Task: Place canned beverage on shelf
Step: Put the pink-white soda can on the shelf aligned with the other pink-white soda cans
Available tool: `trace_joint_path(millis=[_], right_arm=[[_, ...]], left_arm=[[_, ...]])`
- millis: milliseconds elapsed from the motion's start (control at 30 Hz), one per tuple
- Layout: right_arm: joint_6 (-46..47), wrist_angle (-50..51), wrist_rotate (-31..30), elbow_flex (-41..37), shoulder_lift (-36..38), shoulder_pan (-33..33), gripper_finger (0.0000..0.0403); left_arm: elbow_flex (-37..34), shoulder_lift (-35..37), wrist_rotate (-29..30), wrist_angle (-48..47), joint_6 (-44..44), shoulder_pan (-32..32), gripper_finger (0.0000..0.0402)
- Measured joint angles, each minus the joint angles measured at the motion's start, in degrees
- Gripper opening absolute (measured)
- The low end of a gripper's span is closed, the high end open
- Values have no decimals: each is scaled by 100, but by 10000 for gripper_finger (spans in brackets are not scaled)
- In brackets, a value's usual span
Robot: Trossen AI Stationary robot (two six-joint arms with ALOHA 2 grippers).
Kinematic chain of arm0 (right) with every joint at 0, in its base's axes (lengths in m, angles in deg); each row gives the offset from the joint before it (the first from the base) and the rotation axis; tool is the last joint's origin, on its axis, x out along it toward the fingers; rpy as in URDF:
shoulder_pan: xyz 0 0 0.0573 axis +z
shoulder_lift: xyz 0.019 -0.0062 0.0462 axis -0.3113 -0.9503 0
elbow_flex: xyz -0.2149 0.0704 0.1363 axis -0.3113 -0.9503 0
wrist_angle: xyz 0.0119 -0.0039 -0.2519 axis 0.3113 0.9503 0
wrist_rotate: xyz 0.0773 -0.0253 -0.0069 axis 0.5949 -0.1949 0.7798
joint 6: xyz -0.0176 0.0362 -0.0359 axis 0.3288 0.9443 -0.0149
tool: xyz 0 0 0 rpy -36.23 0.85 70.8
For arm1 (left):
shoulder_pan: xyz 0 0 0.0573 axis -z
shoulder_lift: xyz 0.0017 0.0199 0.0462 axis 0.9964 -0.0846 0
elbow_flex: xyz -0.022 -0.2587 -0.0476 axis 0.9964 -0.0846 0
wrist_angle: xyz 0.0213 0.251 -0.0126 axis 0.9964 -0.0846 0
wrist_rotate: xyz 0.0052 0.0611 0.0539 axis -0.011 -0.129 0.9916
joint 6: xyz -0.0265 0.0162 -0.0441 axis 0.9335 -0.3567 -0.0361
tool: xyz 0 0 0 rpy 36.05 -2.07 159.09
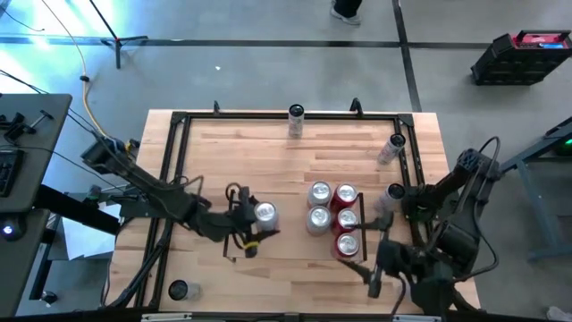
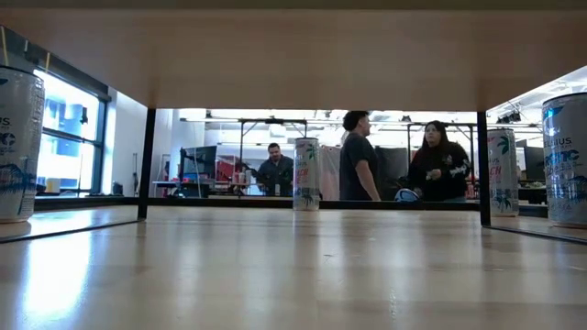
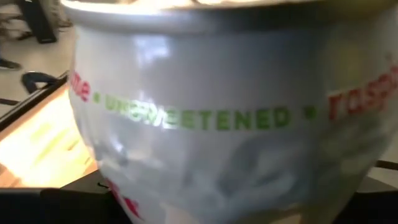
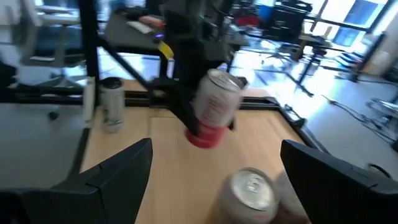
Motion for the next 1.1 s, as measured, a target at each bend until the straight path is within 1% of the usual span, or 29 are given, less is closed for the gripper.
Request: trace_joint_path(millis=[133,333,467,533,633,767,967,1100], right_arm=[[-239,-237,256,0,-108,-62,341],[-167,-244,402,0,-343,-187,341],[-222,-378,527,0,-445,-256,341],[-286,-443,525,0,-489,-271,341],[-295,-468,520,0,-546,-295,341],[-203,-475,543,0,-577,-297,341],[-191,-556,551,0,-582,-295,341],[-193,-555,555,0,-582,-295,341]], left_arm=[[0,-384,370,345,-7,13,284],[2,-689,532,885,-414,81,284],[270,-797,564,724,-445,145,284],[448,-915,694,546,-558,170,284],[582,-1149,775,518,-609,158,285],[601,-1452,752,575,-607,87,285],[614,-1727,786,882,-622,2,295],[614,-1795,767,907,-618,-13,302]])
